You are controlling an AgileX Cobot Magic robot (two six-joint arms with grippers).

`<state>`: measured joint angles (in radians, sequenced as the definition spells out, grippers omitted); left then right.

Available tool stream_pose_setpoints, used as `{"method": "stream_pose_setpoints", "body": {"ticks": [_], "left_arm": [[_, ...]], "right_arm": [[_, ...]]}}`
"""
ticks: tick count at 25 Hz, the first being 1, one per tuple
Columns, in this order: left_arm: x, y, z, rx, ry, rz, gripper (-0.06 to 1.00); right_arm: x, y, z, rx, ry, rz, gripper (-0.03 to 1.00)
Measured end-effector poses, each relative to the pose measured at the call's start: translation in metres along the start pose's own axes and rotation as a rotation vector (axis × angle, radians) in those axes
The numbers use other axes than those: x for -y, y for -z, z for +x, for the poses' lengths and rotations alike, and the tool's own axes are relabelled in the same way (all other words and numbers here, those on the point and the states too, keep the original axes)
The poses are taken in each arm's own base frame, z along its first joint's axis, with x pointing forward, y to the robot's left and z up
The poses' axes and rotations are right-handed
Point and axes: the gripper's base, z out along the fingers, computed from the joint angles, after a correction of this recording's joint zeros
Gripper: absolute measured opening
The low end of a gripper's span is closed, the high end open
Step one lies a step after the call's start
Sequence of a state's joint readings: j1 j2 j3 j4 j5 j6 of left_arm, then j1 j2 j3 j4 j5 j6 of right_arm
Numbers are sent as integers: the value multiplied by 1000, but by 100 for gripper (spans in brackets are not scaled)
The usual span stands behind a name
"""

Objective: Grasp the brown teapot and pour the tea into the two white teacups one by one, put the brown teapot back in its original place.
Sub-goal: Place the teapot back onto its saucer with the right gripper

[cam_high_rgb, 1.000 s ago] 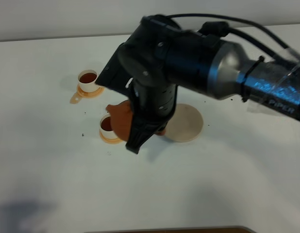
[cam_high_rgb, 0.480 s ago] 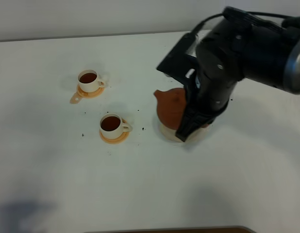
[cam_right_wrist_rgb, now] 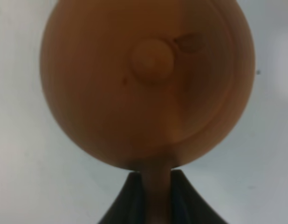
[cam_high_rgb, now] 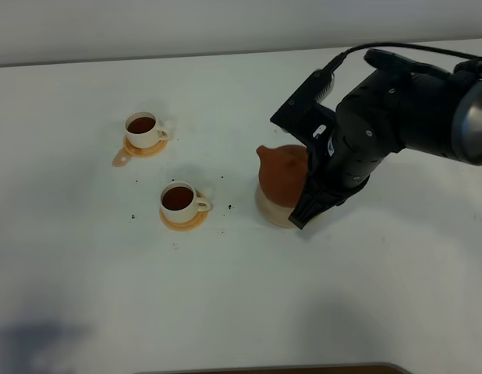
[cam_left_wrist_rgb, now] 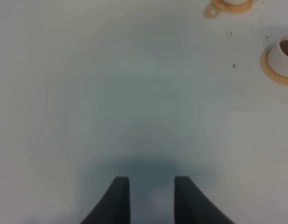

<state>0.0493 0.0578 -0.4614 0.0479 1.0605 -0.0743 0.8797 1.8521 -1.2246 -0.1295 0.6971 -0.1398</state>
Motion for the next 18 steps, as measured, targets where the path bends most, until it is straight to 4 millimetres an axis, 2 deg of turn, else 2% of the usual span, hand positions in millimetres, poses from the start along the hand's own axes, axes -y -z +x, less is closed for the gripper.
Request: {"method": "stream_pose_setpoints", "body": {"ticks": [4, 11, 18], "left_arm": [[0, 0, 0, 0, 0, 0, 28], [0, 0, 0, 0, 0, 0, 28], [0, 0, 0, 0, 0, 0, 28]], "right_arm": [[1, -16, 1, -13, -6, -5, 13], [4, -23, 1, 13, -14, -2, 13], [2, -38, 2, -4, -22, -14, 13]]}}
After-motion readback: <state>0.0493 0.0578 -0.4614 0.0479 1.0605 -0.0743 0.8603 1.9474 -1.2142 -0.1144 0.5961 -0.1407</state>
